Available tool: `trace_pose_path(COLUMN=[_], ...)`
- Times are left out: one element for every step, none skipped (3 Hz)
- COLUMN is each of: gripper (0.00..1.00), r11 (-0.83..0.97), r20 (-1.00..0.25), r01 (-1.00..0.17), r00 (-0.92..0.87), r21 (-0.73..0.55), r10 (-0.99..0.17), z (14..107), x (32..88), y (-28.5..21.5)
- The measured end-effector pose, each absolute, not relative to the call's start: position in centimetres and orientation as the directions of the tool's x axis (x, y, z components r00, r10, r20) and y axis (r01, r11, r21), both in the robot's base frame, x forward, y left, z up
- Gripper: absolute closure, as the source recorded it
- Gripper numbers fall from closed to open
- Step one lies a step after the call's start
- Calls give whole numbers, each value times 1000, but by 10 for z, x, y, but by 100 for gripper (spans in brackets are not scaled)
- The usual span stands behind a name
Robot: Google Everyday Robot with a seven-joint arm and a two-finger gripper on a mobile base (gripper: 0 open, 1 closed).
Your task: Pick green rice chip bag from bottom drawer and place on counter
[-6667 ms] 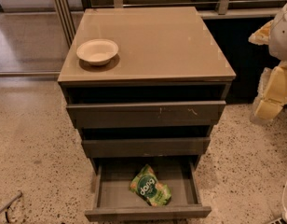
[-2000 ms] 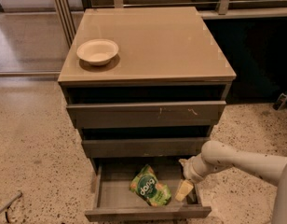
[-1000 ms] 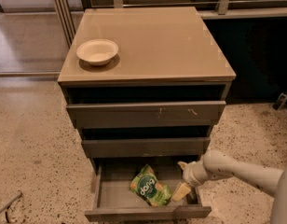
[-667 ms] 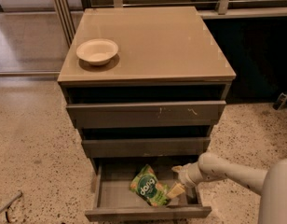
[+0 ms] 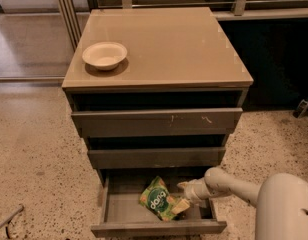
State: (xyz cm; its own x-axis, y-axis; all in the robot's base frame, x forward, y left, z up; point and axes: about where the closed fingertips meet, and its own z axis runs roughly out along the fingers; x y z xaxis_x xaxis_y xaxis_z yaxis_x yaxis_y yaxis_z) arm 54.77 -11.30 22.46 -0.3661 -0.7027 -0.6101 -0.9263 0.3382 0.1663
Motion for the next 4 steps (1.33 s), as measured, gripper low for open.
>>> trace_pose_path(gripper=[22,15,16,35], r11=[340,352,370,373], r20=[-628,-638,-626,-617], r01=[-927,-926,-919,-916], r00=[-360,-353,-369,-381], r21=[157,135,137,149], r10=[-690,-684,-687,-688], z=[198,172,147,128], x=[560,574,583,588], y=[-105,-106,-109,-109])
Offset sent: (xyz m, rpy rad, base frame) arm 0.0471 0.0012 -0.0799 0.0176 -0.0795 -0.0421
